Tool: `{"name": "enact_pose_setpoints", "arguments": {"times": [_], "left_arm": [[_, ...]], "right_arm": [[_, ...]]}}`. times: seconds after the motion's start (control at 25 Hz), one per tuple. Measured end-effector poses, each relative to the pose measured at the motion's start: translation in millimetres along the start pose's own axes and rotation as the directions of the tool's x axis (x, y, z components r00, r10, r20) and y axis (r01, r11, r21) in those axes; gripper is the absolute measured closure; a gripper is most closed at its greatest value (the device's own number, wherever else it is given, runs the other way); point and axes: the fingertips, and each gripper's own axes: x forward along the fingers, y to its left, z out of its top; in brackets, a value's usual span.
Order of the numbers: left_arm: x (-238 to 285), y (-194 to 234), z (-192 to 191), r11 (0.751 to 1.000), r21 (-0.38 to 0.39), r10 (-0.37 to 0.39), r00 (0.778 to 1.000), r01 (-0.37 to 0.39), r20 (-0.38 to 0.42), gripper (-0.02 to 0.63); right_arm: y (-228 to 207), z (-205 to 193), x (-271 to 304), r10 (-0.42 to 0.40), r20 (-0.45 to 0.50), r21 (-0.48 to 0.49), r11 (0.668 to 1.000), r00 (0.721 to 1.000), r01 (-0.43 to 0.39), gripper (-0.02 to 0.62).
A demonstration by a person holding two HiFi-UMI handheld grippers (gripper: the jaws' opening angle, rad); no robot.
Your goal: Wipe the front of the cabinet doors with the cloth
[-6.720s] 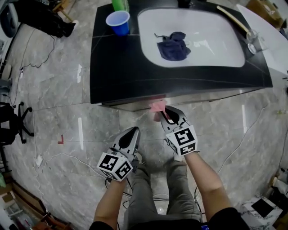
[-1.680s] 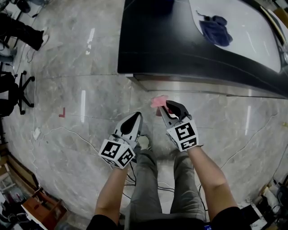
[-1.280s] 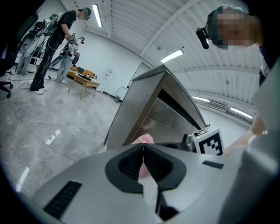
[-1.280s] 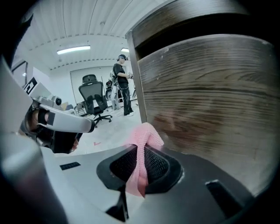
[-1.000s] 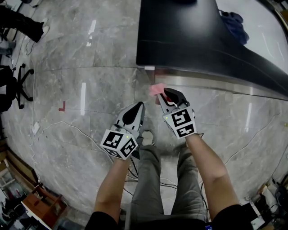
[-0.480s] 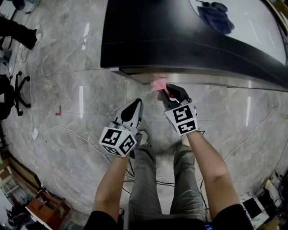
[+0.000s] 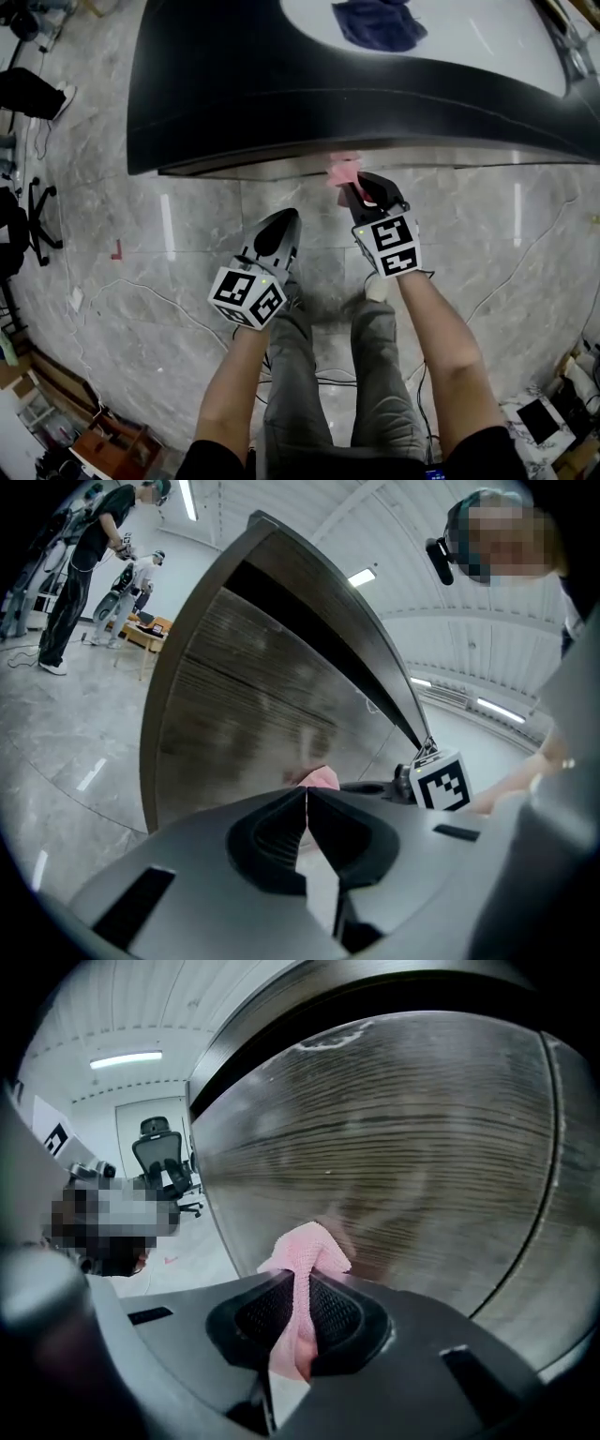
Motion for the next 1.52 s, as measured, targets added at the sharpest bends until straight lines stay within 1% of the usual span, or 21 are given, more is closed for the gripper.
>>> {"name": "enact_pose_setpoints", "arguments": {"times": [0.24, 0.44, 0.8, 1.04, 1.24, 1.52], "left_arm": [[35, -36, -9, 0.999, 0.010, -0.038, 0.999, 0.038, -0.026, 0.597], [59, -55, -14, 0.998, 0.011, -0.056, 0.998, 0.057, -0.041, 0.597], [87, -83, -22, 0.996, 0.019, -0.085, 0.994, 0.086, -0.072, 0.597], [92, -102, -23, 0.993, 0.038, -0.105, 0.991, 0.108, -0.085, 0.597], [79, -116, -20, 0.994, 0.035, -0.099, 0.992, 0.102, -0.083, 0.597], [60, -141, -16, 0.995, 0.050, -0.083, 0.994, 0.087, -0.076, 0.597]], "right_arm": [[-42, -15, -21, -0.025, -0.006, 0.009, 1.000, 1.000, 0.025, 0.541], [-71, -26, -33, -0.042, -0.011, 0.015, 0.999, 0.999, 0.042, 0.541], [-101, -41, -50, -0.059, -0.018, 0.050, 0.997, 0.998, 0.060, 0.540], [-100, -42, -63, -0.048, -0.001, 0.074, 0.996, 0.999, 0.048, 0.541], [-77, -36, -86, -0.017, 0.020, 0.087, 0.996, 1.000, 0.016, 0.541], [-51, -29, -128, 0.025, 0.036, 0.109, 0.994, 0.999, -0.029, 0.541]]}}
